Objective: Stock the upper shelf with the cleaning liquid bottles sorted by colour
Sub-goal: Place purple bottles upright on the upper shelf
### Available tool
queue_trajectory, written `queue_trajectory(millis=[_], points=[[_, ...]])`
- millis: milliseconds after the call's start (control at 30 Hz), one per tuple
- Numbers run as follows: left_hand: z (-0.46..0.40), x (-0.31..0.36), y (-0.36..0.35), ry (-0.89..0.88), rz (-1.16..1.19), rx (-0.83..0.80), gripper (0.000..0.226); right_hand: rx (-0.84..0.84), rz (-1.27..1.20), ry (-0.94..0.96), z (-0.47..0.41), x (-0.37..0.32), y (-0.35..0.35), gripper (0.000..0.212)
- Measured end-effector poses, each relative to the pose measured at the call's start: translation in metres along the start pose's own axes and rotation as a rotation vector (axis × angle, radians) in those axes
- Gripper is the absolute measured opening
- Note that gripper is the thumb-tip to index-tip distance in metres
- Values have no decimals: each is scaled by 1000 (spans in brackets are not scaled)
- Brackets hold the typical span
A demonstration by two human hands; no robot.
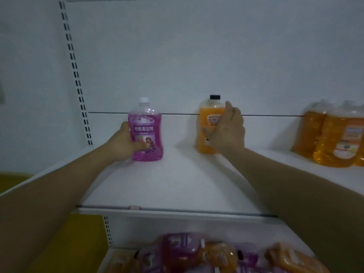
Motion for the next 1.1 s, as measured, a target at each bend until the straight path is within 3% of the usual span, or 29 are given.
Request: queue_trajectory(millis=[67,133,233,400,600,900,1100], points=[[4,-2,10,4,20,-7,43,19,75,192,20,-38,8,82],[9,-1,18,-1,33,-6,39,-177,103,293,40,-70,-7,73],[15,-3,33,-13,32,17,45,-531,109,308,68,-103,-42,79],[24,-17,66,10,0,70,43,-817,122,333,93,-139,-84,98],[21,-50,113,55,-20,118,40,-889,318,407,105,-172,-108,106],[3,-84,160,13,-47,22,36,-912,349,401,132,-256,-132,98],[-12,-110,165,25,35,27,54,-870,365,362,133,-254,-129,88]])
Point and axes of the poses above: each hand's wrist, its own z-axis away from the middle knuckle, its own y-axis out of the back of the hand, x = y × z, the point moved 7 cm from there along -z, towards the middle knuckle, and after that the axes turned 11 degrees about z, right-handed, at the moved point
